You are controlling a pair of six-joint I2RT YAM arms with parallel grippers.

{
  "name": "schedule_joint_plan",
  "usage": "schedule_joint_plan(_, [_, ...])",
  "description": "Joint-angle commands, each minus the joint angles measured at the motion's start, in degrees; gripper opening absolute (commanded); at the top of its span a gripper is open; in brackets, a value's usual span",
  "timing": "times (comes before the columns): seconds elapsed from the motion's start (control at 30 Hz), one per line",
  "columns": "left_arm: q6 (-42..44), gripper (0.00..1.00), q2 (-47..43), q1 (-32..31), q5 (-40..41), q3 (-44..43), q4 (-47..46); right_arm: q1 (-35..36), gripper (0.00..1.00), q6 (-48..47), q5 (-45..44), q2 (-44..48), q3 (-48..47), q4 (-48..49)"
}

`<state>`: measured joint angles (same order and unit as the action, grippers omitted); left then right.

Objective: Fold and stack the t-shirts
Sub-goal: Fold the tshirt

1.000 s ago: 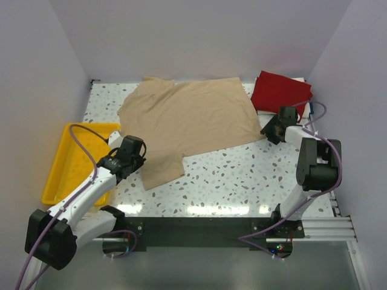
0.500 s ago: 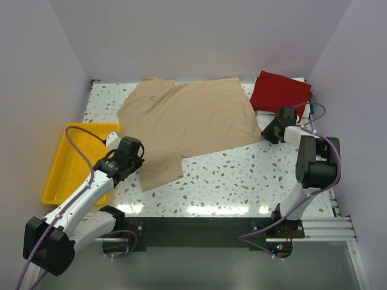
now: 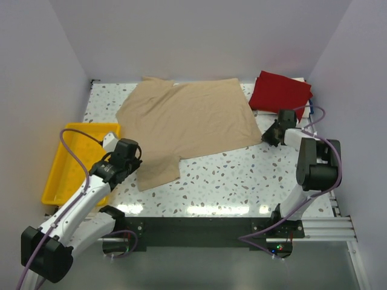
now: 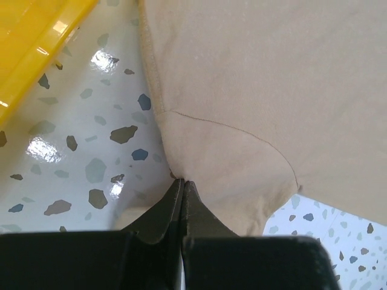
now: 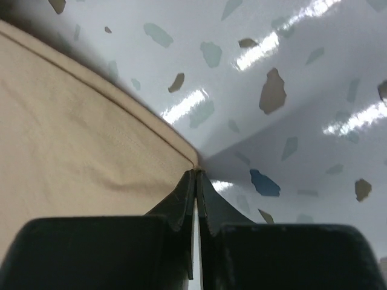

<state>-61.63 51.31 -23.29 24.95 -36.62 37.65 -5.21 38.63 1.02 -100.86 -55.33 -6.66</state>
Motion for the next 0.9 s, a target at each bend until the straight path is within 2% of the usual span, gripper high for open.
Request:
schedule_joint_plan(0.0, [1.51,0.0,-2.17,0.09,2.65,0.76,2.43,-0.15,0.0,-0.05,-0.22,8.12,3.46,-2.39])
schedule_joint_plan(0.3, [1.16,0.0,-8.32,0.08,1.6,1.81,6.82,-2.96,0.0,-3.29,-2.24,28.93,13.48,-10.56])
schedule_joint_plan(0.5, [-0.86,0.0,-11.58,-0.18,-1.04,1.99,9.19,-6.21,0.0,-3.83,-2.95,41.43,17.0,-21.98])
schedule_joint_plan(0.63, [-2.79,0.0,-12.81,-0.09,-2.27,0.94,11.92,-6.56,0.0,-3.04,-6.9,50.12,16.66,-31.46])
schedule_joint_plan(0.77, [-3.24,0.0,-14.74,-0.18,-3.59,0.06,13.77,-6.56,0.0,-3.3,-7.08,55.23,15.43,-36.05])
schedule_joint_plan(0.87, [-2.62,0.0,-13.61,-0.09,-3.5,-1.26,12.81,-6.57,0.01,-2.86,-4.37,55.95,14.73,-35.63])
